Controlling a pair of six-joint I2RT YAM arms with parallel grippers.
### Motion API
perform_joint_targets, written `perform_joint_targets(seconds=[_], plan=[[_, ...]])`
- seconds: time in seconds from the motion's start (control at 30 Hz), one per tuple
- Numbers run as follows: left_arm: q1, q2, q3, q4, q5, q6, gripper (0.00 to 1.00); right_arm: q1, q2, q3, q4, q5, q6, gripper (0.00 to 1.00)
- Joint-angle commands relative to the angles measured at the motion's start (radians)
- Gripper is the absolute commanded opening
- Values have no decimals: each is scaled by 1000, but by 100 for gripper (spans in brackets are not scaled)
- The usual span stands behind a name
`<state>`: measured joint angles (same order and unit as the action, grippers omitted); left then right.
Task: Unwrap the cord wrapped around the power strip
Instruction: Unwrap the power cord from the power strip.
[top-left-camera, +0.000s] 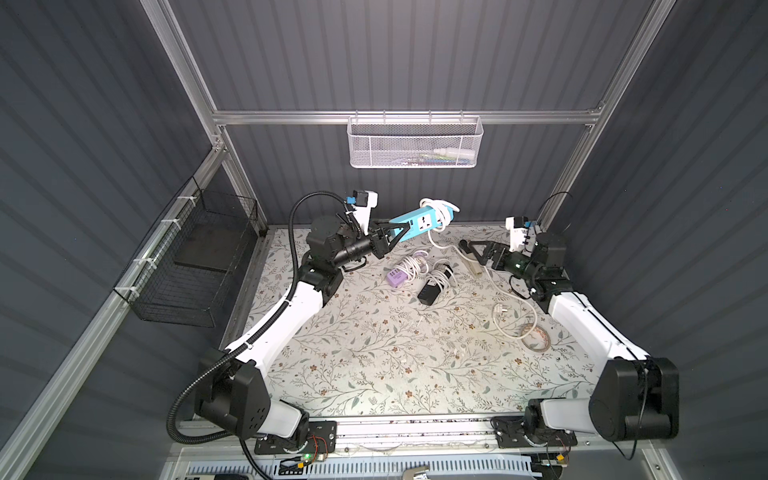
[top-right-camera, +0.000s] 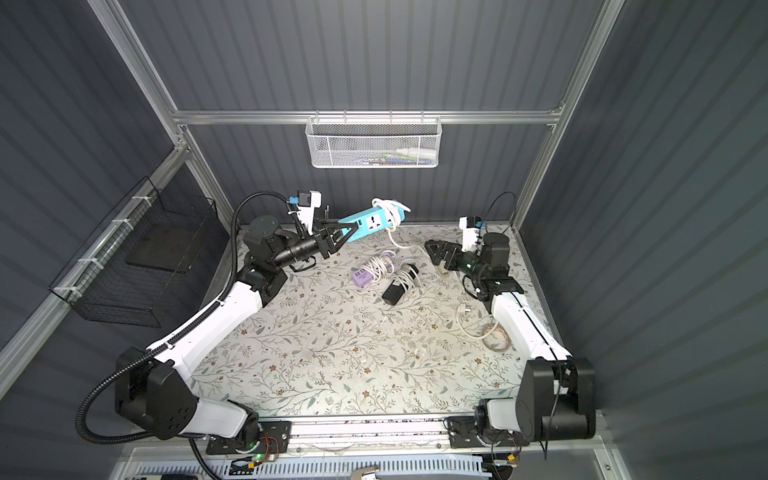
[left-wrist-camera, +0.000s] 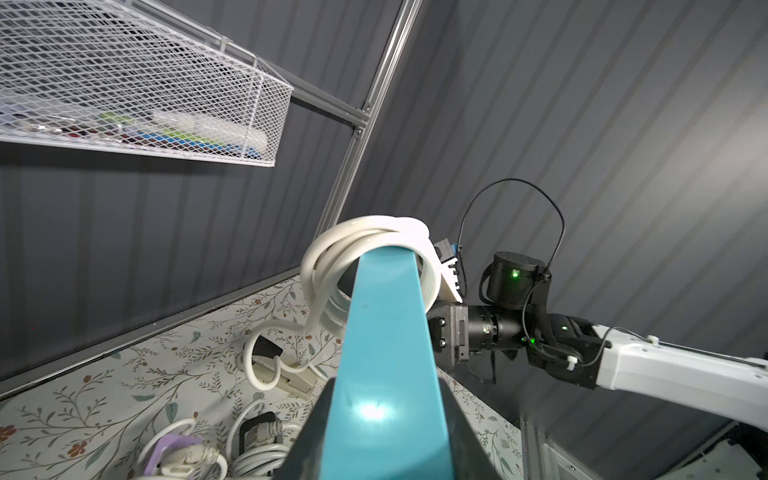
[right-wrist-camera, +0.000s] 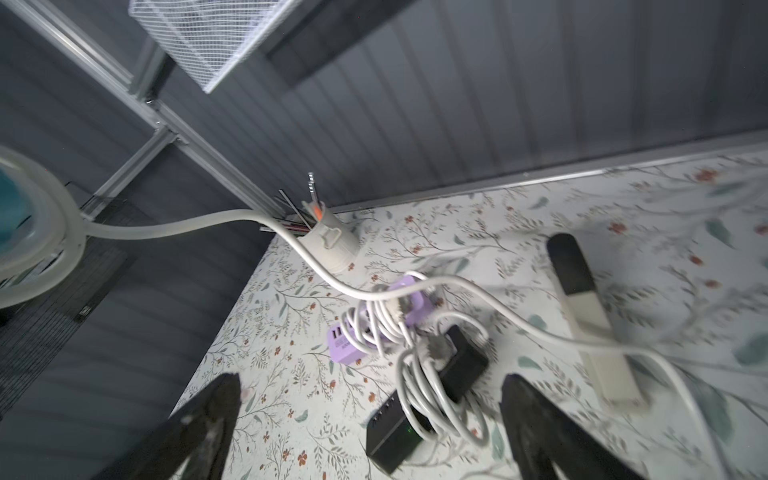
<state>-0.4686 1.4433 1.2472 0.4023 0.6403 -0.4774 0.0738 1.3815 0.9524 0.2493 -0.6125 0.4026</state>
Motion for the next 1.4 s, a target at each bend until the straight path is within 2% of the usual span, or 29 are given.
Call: perform_joint_targets(seconds=[0.0, 0.17, 0.43, 0.63, 0.87, 0.93, 1.0, 1.07, 1.1, 1.37], plan=[[-20, -14, 66, 33, 25, -19, 0, 53, 51, 4, 220, -45, -36, 99], [-36, -11, 84, 31, 30, -39, 0, 134, 152, -7, 445, -14, -79, 99], [-47, -11, 100, 20, 36, -55, 0, 214, 207, 5, 511, 148, -217, 99], [-53, -9, 101, 58, 52, -101, 0, 216, 275, 48, 539, 172, -199, 93], [-58, -6, 98, 96, 63, -138, 0, 219, 342, 124, 560, 136, -124, 68], [-58, -6, 97, 92, 62, -134, 0, 219, 347, 133, 558, 132, -118, 57], [-59, -8, 95, 84, 60, -126, 0, 219, 343, 138, 546, 131, -118, 38], [-58, -8, 90, 78, 54, -115, 0, 218, 328, 135, 521, 135, -120, 11], [-59, -9, 89, 74, 51, -112, 0, 217, 319, 132, 506, 141, -120, 0], [-59, 7, 87, 61, 54, -103, 0, 174, 255, 117, 429, 90, -80, 0]])
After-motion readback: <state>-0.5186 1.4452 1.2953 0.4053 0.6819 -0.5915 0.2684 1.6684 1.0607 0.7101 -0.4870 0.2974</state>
